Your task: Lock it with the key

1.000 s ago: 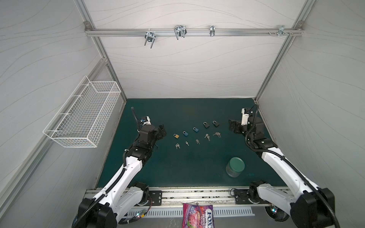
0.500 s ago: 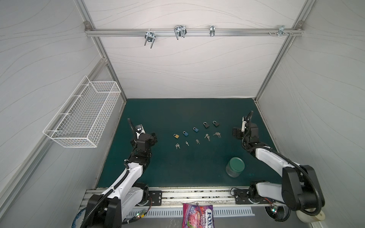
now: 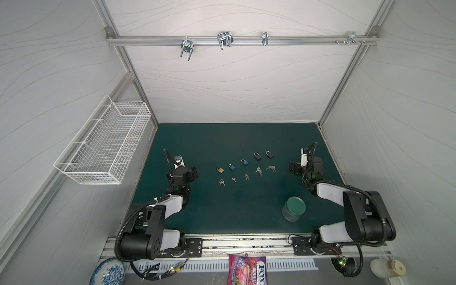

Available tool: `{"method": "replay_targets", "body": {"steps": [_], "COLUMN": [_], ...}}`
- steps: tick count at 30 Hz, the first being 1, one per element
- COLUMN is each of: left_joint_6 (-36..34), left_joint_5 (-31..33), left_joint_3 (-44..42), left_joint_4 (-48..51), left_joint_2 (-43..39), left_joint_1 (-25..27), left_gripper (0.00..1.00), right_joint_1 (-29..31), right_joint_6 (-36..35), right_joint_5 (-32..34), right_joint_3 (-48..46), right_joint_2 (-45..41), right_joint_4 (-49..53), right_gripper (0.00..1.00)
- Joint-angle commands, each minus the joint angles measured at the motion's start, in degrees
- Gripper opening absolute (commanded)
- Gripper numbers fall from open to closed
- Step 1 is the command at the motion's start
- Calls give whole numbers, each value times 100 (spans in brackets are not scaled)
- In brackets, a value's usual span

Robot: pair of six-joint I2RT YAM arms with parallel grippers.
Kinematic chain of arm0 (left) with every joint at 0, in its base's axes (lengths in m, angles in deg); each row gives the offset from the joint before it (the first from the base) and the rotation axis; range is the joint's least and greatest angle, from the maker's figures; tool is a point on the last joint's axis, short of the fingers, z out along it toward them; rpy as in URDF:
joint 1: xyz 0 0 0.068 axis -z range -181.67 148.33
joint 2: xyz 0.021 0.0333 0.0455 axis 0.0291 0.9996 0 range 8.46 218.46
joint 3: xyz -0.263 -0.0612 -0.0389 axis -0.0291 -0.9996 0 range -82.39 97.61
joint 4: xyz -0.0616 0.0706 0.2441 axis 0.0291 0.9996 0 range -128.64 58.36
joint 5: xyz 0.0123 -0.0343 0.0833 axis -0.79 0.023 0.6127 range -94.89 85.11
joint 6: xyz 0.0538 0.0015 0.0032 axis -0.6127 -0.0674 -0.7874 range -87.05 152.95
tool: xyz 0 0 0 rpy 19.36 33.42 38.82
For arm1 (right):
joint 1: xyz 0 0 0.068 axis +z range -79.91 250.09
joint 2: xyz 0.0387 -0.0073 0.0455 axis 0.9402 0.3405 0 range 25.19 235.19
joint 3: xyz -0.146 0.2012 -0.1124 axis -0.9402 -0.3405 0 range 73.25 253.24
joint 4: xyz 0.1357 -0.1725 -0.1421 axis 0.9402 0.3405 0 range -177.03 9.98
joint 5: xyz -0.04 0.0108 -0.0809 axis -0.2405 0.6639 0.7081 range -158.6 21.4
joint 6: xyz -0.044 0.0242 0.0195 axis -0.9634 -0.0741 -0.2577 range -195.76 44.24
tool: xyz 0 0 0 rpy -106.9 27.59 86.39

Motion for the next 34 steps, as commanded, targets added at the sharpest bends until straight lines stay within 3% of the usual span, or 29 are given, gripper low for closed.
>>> {"method": "replay_targets", "body": {"steps": [1, 5, 8, 10, 16, 34], "left_joint_6": [-55, 136, -40, -66, -86, -277], "left_joint_5": [-617, -916, -1250, -1388, -1380, -1246], "left_joint_3": [258, 222, 387, 591, 545, 644], "left_joint_4": [-809, -1322, -1462, -910, -1043, -894], "left_joint_2": [335, 811, 1193, 1088, 1130, 1166], "left_joint_1": [-291, -549, -551, -551, -540, -358], "left_gripper": [99, 99, 99, 99, 99, 99], "right_joint_1": [-69, -68, -71, -73, -51, -6], "right_joint_6": [-4, 12, 84, 126, 149, 115], "right_joint_5": [-442, -910, -732, -597, -538, -468], "right_joint_3": [11, -398, -539, -645, -220, -224], "right_joint_2": [50, 218, 541, 866, 837, 844], "right_joint_4": [-437, -1499, -2014, -2534, -1602, -1646], "right_gripper": [99, 99, 99, 99, 99, 99]}}
